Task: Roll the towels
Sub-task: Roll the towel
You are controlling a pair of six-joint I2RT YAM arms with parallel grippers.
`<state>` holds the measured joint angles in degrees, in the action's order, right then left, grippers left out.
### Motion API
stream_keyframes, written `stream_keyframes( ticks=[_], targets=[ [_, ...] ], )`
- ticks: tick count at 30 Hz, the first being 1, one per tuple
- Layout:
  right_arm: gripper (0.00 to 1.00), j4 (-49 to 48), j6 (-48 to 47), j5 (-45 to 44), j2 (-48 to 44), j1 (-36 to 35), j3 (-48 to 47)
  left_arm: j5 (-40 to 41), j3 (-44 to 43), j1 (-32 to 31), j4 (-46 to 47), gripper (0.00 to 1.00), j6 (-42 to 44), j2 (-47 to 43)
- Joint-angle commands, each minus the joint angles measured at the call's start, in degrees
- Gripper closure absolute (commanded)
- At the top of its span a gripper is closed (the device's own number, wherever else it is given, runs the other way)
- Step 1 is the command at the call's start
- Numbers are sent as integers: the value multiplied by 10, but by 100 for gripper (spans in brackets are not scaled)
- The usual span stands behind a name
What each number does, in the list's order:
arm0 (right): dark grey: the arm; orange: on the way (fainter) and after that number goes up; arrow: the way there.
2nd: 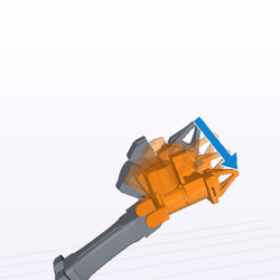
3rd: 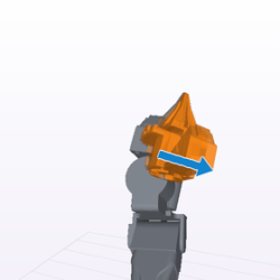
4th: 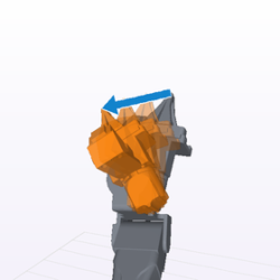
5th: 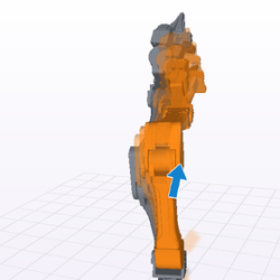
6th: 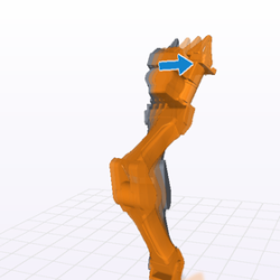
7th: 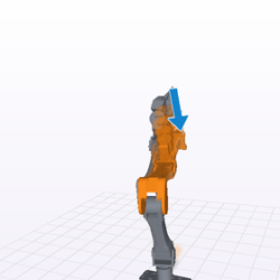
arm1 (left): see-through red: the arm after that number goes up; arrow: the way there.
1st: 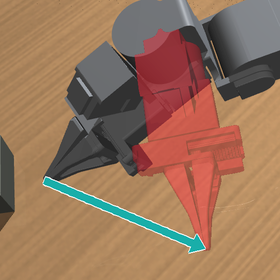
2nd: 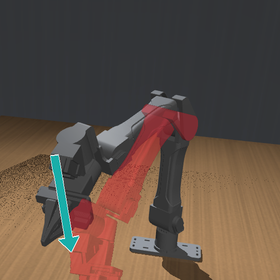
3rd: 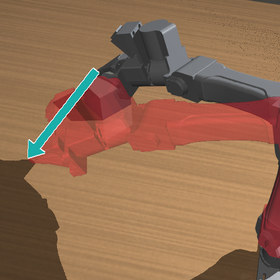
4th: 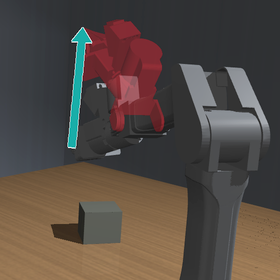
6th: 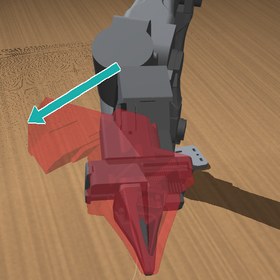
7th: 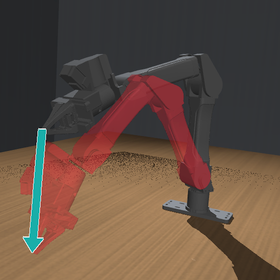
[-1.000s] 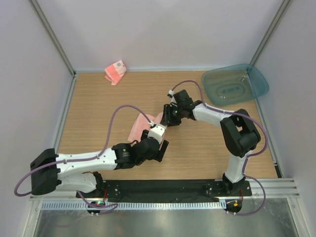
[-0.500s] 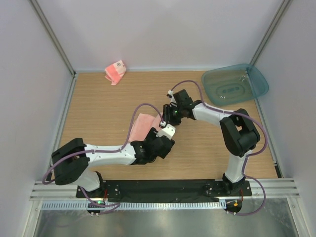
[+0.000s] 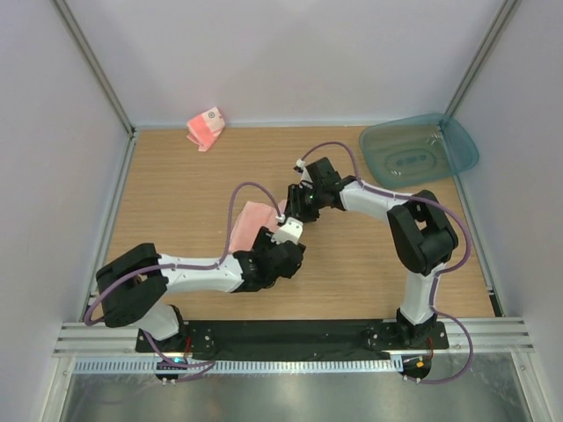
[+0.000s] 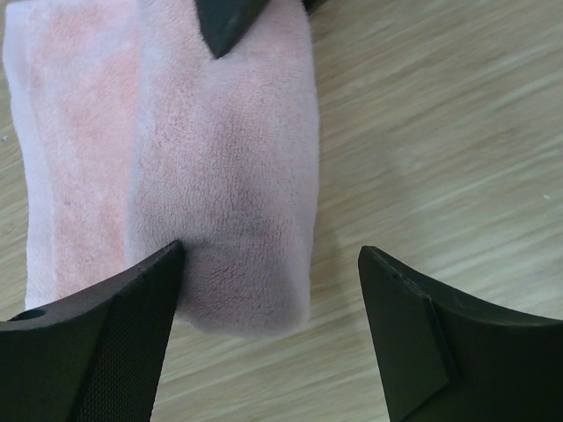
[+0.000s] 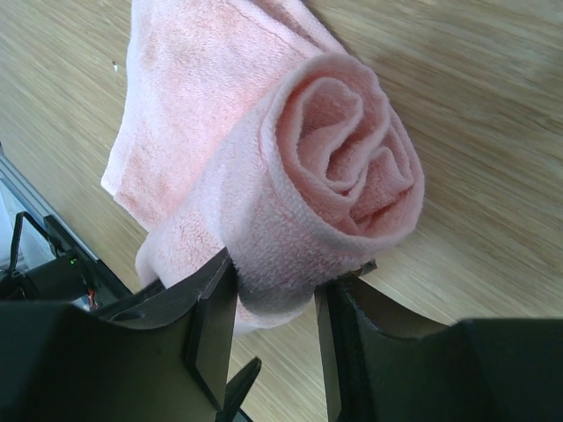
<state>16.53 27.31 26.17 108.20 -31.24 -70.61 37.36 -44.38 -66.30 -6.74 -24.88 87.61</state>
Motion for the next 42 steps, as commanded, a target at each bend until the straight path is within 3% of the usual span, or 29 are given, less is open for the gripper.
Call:
stream_keyframes(
  ticks=[1,18,21,23,29,35,42],
  targets=[
    [56,5,-8,2,10,6,-24,4,39,33,-14,19,-63,-9],
    [50,14,-9,22,35,15,-58,-48,62,57,-3,25,-144,54],
    [48,16,-9,27,41,22,-66,-66,74,59,5,36,-157,61],
    [46,22,-11,34,51,27,-72,-70,76,59,8,48,-160,65],
    [33,27,-8,44,42,58,-71,-148,69,60,21,67,-157,56],
    [21,27,18,27,-24,148,-31,-232,79,60,43,72,-172,12],
    [12,42,45,-60,-128,177,40,-291,77,61,52,73,-220,-29]
  ],
)
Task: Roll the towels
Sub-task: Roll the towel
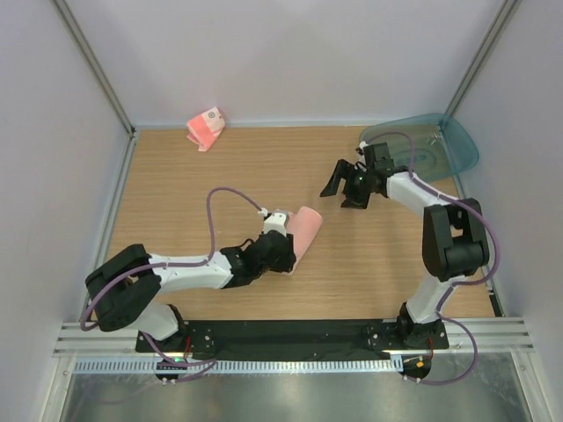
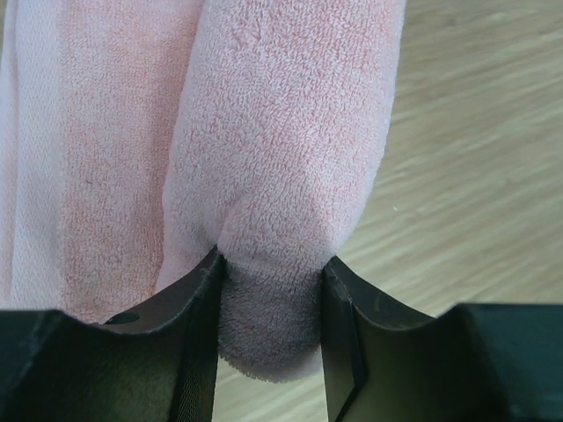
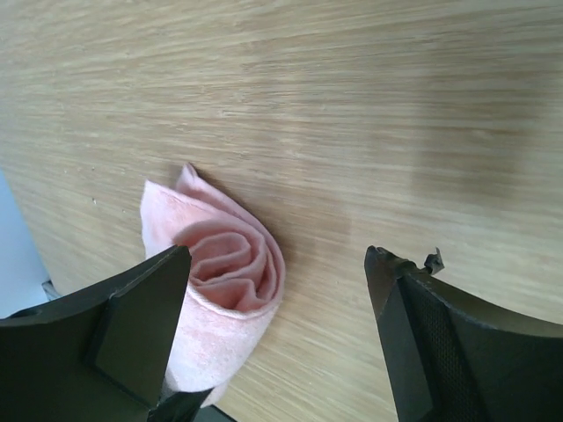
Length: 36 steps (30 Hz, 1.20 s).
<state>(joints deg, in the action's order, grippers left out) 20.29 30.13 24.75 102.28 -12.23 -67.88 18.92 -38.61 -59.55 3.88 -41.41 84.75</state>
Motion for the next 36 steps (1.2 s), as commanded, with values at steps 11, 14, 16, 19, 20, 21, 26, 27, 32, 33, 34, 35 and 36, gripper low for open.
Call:
stream_keyframes(
  ticks=[11,14,16,19,20,21,26,27,32,33,34,35,36],
  targets=[
    [11,33,19,-81,-144,-13,42,-228,95,44,67,75,-219,-26],
    [11,28,20,-69,-162,-12,56,-261,143,72,112,75,-288,-34],
    [11,27,18,-67,-173,-12,75,-276,178,85,154,75,-332,-37],
    [11,21,17,-67,-194,-12,103,-315,222,116,217,75,-378,-36],
    [11,21,16,-66,-201,-12,114,-331,230,128,228,76,-386,-35],
    [11,20,16,-64,-204,-13,120,-335,236,134,240,76,-395,-33],
    [11,-14,30,-38,-219,-14,167,-349,285,160,274,78,-445,-23],
    [11,-31,34,-23,-226,-19,179,-351,291,165,275,78,-452,-16],
    [11,-166,68,24,-237,-88,250,-375,318,188,315,89,-482,20],
    [11,-179,77,20,-232,-102,255,-381,318,192,317,90,-482,32],
    [11,-213,83,18,-220,-129,261,-382,319,192,322,91,-482,39],
    [11,-234,89,19,-209,-139,273,-383,319,194,327,91,-483,45],
    [11,-255,99,21,-202,-147,281,-384,325,194,335,92,-486,50]
  ],
)
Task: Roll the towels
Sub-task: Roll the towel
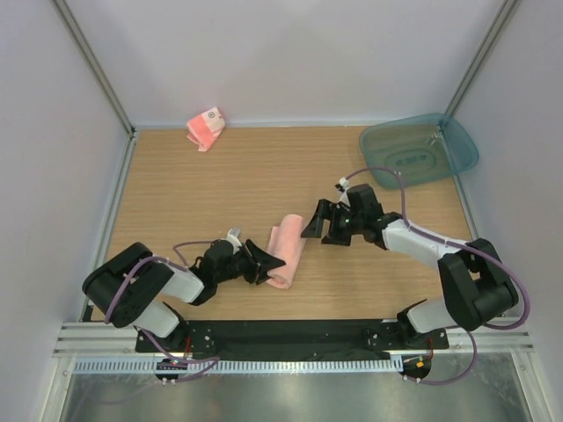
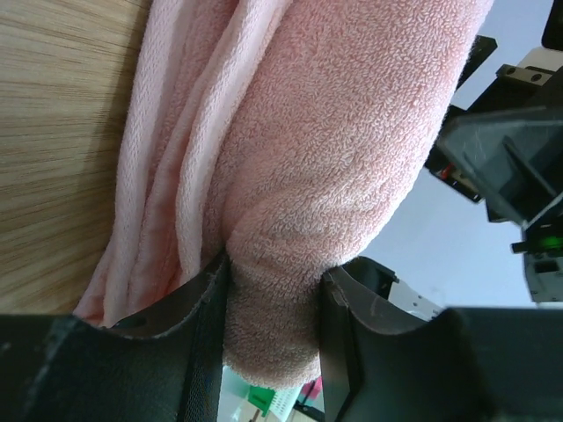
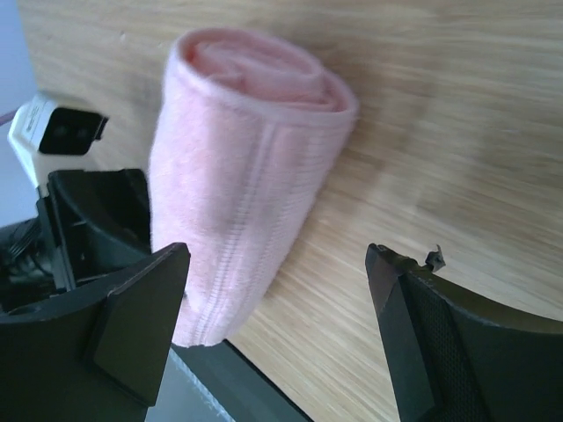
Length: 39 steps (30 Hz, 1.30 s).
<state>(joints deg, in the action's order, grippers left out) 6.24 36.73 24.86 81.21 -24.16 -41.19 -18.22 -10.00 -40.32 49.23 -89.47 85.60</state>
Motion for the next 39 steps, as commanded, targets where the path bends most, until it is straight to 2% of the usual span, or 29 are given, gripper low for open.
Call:
stream_keyframes(
  ticks=[1,4,9,14,16,18,24,26,28,29,32,34,36,39],
  targets=[
    [11,-156,48,22,17,-39,20,-17,41,4,-108,92,-8,53],
    [10,-225,68,25,49,-51,40,-23,58,13,-71,93,-24,73],
    [10,-274,77,24,84,-59,58,-59,74,46,-19,98,-35,121],
    [10,-331,88,27,99,-65,80,-88,90,59,98,99,-62,199],
    [10,-364,94,26,112,-71,89,-92,96,66,191,100,-83,249],
    [10,-386,103,24,124,-79,96,-116,96,75,244,99,-96,300],
    [10,-511,134,20,177,-98,124,-137,111,88,281,96,-113,285],
    [13,-540,146,19,203,-107,129,-137,112,89,290,94,-119,286],
    [21,-569,157,17,220,-113,125,-140,112,89,294,85,-120,283],
    [34,-569,157,14,233,-114,120,-141,113,89,295,78,-118,281],
    [45,-547,150,8,241,-114,103,-140,115,89,286,64,-100,273],
    [47,-509,134,-5,234,-114,90,-140,113,89,264,49,-79,266],
    [49,-471,122,-11,229,-114,81,-138,111,89,257,44,-69,265],
    [50,-438,106,-19,219,-115,66,-130,104,89,227,21,-48,257]
  ],
)
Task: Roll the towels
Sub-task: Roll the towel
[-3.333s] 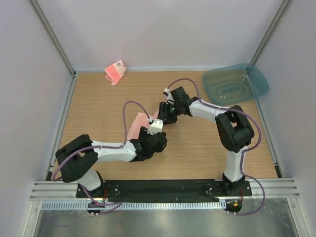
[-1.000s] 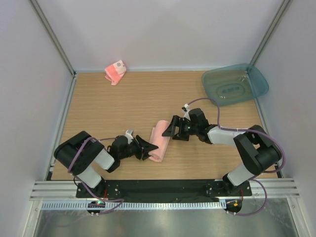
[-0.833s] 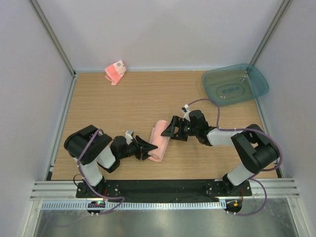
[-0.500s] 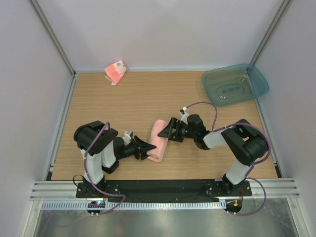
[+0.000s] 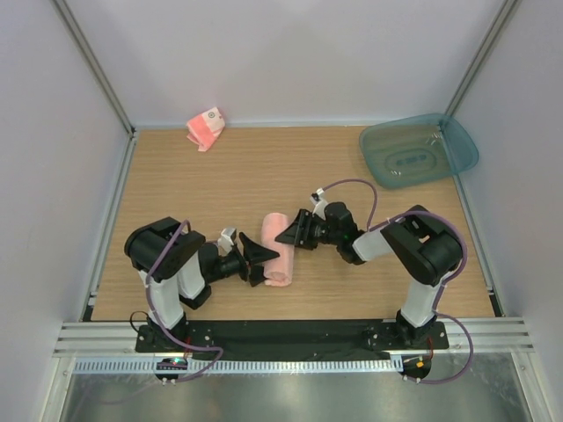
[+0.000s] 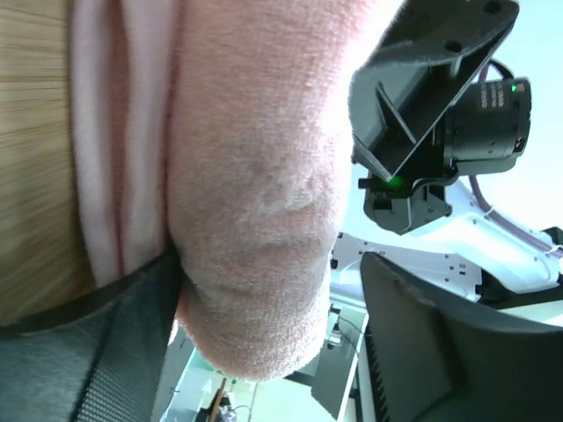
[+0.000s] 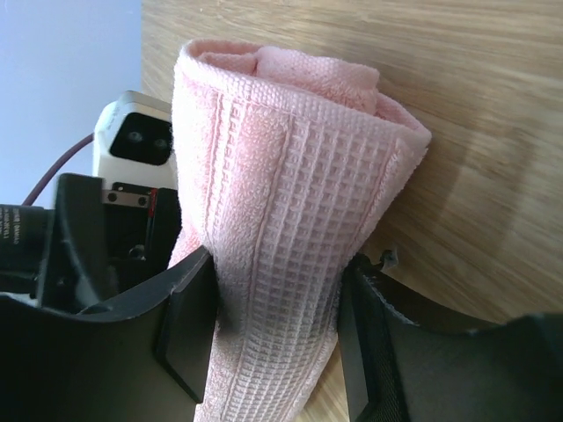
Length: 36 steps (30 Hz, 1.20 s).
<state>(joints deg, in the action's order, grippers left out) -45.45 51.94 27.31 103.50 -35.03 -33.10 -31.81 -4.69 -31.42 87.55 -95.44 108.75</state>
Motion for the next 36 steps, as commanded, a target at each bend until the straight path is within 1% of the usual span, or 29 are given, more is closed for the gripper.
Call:
stream_keyframes(
  ticks=[1,2,3,4,5,7,8,10,11,12,13,14,15,16,17,18,19,21,24,31,36],
  targets=[
    [50,91,-50,-45,-7,-6,-26,6,49,-1,-165,15,20,23],
    [50,103,-55,-49,-9,-7,-32,6,48,0,-170,10,23,20],
    [50,131,-68,-52,-16,-6,-38,7,49,-1,-176,1,27,9],
    [50,145,-75,-57,-20,-5,-50,8,34,-1,-189,0,32,2],
    [50,159,-83,-60,-23,-6,-58,10,26,-1,-221,0,42,-6],
    [50,202,-109,-68,-32,-6,-78,16,14,-2,-268,0,58,-41],
    [50,213,-116,-71,-34,-7,-84,19,8,-4,-325,0,77,-58],
    [50,250,-141,-80,-39,-7,-101,38,-17,-6,-397,0,99,-113],
    [51,258,-148,-82,-42,-6,-107,46,-28,-7,-493,0,131,-135],
    [51,279,-163,-85,-44,-5,-112,67,-57,-7,-544,0,147,-156],
    [50,288,-171,-87,-48,-5,-123,82,-72,-9,-606,0,168,-209],
    [51,295,-178,-91,-49,-5,-129,97,-91,-9,-660,0,187,-234],
    [51,315,-185,-93,-51,-6,-135,121,-109,-11,-774,0,229,-263],
    [50,323,-198,-95,-51,-5,-146,158,-143,-11,-821,0,245,-309],
    [50,336,-202,-96,-51,-6,-151,179,-155,-11,-857,0,257,-332],
    [50,340,-206,-96,-50,-6,-158,195,-165,-11,-921,0,277,-350],
    [51,343,-210,-96,-49,-6,-160,219,-184,-11,-940,0,285,-376],
    [51,347,-212,-95,-45,-5,-168,233,-197,-11,-990,0,304,-390],
    [50,348,-216,-91,-39,-5,-176,272,-216,-12,-1034,0,332,-397],
    [50,353,-224,-74,-37,-5,-185,294,-227,-14,-981,0,384,-408],
    [50,354,-224,-66,-37,-6,-187,284,-268,-14,-951,0,403,-384]
  ],
)
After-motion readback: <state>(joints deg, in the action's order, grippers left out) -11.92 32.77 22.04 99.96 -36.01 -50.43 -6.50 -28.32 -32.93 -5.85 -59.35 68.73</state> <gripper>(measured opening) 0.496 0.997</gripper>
